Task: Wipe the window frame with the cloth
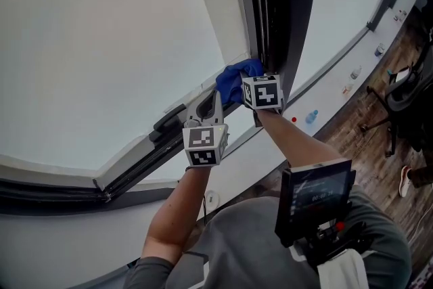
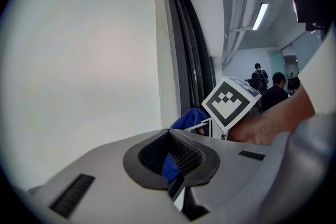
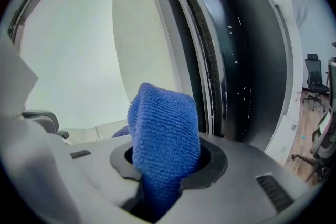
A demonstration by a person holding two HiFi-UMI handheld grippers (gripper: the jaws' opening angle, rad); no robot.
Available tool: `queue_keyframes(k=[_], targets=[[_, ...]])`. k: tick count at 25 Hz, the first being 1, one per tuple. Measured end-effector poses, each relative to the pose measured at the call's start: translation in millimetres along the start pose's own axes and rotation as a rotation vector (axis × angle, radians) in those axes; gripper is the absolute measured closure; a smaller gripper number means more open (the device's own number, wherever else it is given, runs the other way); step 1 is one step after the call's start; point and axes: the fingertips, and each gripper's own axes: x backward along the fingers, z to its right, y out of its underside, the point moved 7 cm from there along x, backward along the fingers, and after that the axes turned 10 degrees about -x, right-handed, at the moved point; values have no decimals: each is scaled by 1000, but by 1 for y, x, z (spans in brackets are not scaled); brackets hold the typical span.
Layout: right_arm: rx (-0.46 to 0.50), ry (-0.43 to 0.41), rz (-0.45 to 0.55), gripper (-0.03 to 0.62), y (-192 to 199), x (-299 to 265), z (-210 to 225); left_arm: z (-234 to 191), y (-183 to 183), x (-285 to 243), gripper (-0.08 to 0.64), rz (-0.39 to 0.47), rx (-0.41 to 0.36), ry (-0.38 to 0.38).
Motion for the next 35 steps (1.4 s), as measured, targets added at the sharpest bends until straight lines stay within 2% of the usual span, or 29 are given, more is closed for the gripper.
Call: queue_keyframes(k=[4, 8, 11, 15, 19, 23, 26, 31, 35], targets=[[-20, 9, 9, 451, -2, 3, 0, -3, 2, 12, 551, 0, 8, -12], [-92, -3, 49, 451, -8, 20, -11, -6, -3, 35, 551, 20, 6, -4], [-203, 0, 107, 451, -12, 43, -22, -13, -9, 55, 551, 65, 0, 1], [-403, 13, 168, 451, -7, 74, -33, -23, -9, 82, 551, 108, 31, 0], [-526, 54, 219, 451, 1, 94, -41, -30, -5, 98, 551, 158, 61, 40], [-780, 60, 319, 451, 12, 107, -41, -32, -1, 107, 551, 187, 94, 87], [-913, 47, 374, 451, 16, 100, -40, -36, 0, 108, 551, 193, 90, 98], [-1037, 62, 408, 451, 18, 69, -18, -46, -9, 96, 551, 175, 82, 66], [-1063, 77, 424, 451, 11, 41, 0, -49, -19, 62, 551, 143, 64, 42]])
